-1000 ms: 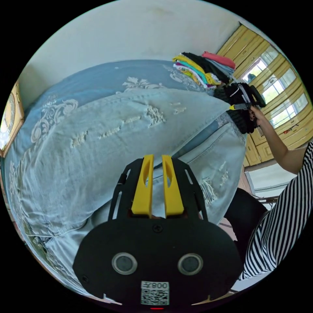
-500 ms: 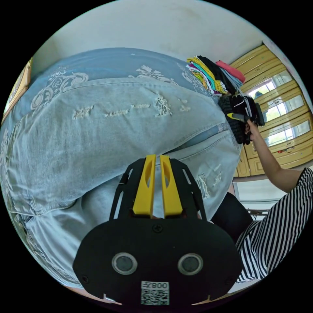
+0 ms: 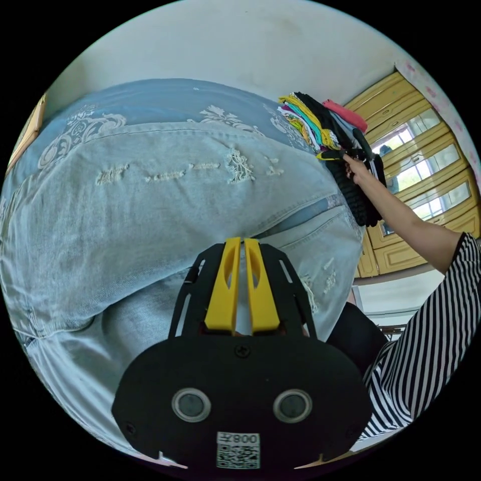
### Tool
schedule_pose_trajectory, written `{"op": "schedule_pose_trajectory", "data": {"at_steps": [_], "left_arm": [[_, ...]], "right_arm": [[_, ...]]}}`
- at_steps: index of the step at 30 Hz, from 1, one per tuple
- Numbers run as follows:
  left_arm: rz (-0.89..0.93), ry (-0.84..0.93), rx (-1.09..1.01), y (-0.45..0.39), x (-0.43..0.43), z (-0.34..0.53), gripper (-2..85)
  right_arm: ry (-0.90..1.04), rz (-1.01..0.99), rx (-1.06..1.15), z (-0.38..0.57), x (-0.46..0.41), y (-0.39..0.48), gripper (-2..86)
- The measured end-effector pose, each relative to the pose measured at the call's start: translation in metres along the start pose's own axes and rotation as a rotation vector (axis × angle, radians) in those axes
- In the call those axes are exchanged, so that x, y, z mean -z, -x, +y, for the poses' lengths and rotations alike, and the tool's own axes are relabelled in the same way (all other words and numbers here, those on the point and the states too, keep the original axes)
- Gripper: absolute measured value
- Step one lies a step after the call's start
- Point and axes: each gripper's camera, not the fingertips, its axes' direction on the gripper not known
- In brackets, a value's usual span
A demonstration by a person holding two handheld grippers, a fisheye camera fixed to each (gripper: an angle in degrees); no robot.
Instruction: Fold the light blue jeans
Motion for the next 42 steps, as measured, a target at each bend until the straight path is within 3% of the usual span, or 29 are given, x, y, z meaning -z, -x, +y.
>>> {"op": "schedule_pose_trajectory", "data": {"at_steps": [3,6,11,15,23,26,28,34,42], "left_arm": [[-0.001,-0.065,0.009,0.004,0.009,0.003,1.1],[-0.037,-0.066,0.024,0.011,0.010,0.004,0.8],[-0.015,-0.077,0.040,0.020,0.015,0.015,0.5],[-0.033,-0.045,0.035,0.025,0.014,0.023,0.4],[-0.054,-0.119,0.006,0.031,0.040,0.034,0.3],[-0.081,-0.020,0.046,0.043,0.026,0.035,0.4],[-0.033,-0.063,0.072,0.052,0.034,0.042,0.6],[-0.099,-0.084,0.023,0.046,0.089,0.090,3.2],[-0.215,0.017,0.140,0.070,0.108,0.138,4.3]], "right_arm": [[-0.086,-0.003,-0.035,-0.003,0.014,-0.006,0.6],[0.010,-0.120,-0.037,-0.005,-0.005,-0.007,1.2],[-0.051,-0.131,-0.058,0.028,-0.022,0.000,6.9],[0.033,-0.234,-0.083,0.030,-0.052,0.008,7.6],[-0.075,-0.129,0.023,0.024,-0.037,0.058,2.5],[0.024,-0.100,0.029,0.013,-0.066,0.070,3.1],[0.127,-0.070,-0.030,0.015,-0.097,0.077,4.1],[-0.103,-0.150,0.035,0.075,-0.074,0.122,6.1],[0.158,-0.074,0.217,0.173,-0.143,0.218,8.5]]}}
